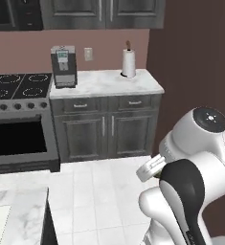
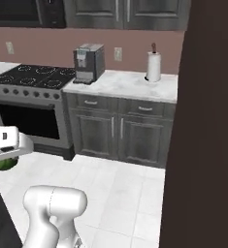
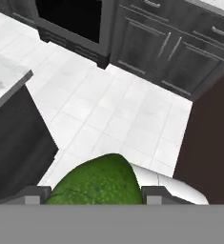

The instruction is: Pick avocado from the fridge and place it on the plate on the counter.

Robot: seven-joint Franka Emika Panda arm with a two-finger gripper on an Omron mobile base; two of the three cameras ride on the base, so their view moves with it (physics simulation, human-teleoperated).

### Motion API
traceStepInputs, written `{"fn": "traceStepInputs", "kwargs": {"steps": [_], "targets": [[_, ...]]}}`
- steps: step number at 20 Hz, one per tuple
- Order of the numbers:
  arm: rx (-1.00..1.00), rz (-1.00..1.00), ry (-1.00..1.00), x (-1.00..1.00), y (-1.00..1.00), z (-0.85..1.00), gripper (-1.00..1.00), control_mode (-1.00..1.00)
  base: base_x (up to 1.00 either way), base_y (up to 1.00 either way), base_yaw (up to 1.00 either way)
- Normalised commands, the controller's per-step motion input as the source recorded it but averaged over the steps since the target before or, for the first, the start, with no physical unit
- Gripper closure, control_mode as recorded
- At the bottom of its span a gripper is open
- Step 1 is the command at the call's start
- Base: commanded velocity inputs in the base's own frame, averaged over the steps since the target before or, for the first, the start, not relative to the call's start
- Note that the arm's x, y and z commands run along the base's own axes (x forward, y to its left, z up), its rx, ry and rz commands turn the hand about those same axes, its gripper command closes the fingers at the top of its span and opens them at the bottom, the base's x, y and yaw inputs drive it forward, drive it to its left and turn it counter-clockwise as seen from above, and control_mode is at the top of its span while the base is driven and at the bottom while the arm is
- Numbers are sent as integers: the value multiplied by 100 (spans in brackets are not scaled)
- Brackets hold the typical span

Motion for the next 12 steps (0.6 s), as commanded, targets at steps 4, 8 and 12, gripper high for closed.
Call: {"fn": "traceStepInputs", "kwargs": {"steps": [4, 8, 12], "targets": [[0, 0, 0, 0, 0, 0, 100, 100, 100, -5, 63], [0, 0, 0, 0, 0, 0, 100, 100, 100, -8, 66], [0, 0, 0, 0, 0, 0, 100, 100, 100, -9, 68]]}}
